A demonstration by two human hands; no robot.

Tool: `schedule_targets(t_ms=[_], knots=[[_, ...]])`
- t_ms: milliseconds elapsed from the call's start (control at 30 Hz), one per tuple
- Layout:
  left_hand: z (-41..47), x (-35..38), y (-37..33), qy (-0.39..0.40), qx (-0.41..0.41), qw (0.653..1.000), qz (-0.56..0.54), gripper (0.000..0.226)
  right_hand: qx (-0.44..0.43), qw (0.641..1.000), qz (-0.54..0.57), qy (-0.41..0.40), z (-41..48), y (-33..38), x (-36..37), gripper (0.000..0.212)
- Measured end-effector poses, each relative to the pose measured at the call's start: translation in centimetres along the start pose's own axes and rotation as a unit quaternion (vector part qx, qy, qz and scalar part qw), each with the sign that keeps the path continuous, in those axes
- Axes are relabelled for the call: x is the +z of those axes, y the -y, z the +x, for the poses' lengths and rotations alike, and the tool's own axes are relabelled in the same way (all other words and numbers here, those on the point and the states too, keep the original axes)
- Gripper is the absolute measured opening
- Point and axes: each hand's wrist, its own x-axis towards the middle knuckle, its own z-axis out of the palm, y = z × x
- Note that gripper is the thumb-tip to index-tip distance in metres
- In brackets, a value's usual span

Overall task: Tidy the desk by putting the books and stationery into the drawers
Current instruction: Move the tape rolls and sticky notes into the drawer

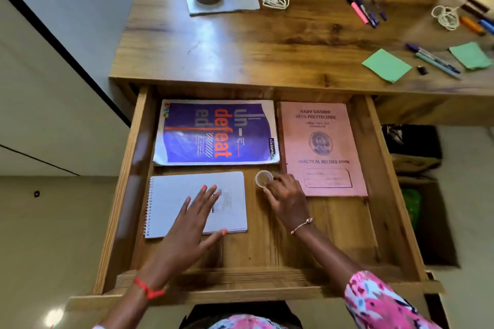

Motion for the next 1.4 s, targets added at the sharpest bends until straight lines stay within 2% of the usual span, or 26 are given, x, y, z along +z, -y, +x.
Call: schedule_targets(t_ms=[267,400,467,633,833,967,1033,1100,1300,1400], knots=[[-3.6,1.6,-1.3,0.038,0.015,0.997,0.067,0.067,0.024,0.999,-0.031,0.019,-0.5,0.3,0.9,0.026],[-2.6,1.1,-1.0,0.017,0.012,0.999,0.048,0.068,0.042,0.998,-0.036,0.028,-0.5,0.4,1.0,0.026],[-1.2,0.2,-0.4,0.004,0.019,0.998,0.053,0.069,0.044,0.999,-0.019,0.004,0.3,0.5,0.7,0.02],[6.6,-4.7,3.3,-0.061,0.023,0.996,0.066,0.074,0.003,0.996,0.038,-0.082,6.0,1.1,-1.3,0.028],[19.7,-13.0,8.1,-0.136,0.022,0.984,0.113,0.073,-0.045,0.981,0.09,-0.166,17.0,3.0,-4.3,0.027],[26.5,-15.7,11.1,-0.103,-0.025,0.986,0.13,0.097,-0.069,0.98,0.065,-0.176,24.6,4.6,-4.9,0.023],[28.4,-16.0,12.5,-0.059,-0.072,0.987,0.132,0.112,-0.069,0.981,0.063,-0.171,28.6,5.5,-4.7,0.018],[29.1,-15.7,13.5,-0.044,-0.094,0.986,0.129,0.115,-0.067,0.982,0.08,-0.157,32.4,6.3,-4.2,0.021],[29.2,-15.4,14.0,-0.076,-0.078,0.987,0.117,0.112,0.002,0.997,0.069,-0.017,42.9,7.9,-1.6,0.054],[29.3,-15.3,14.2,-0.091,-0.068,0.987,0.115,0.11,0.029,0.998,0.058,0.024,46.7,8.8,-0.6,0.065]])
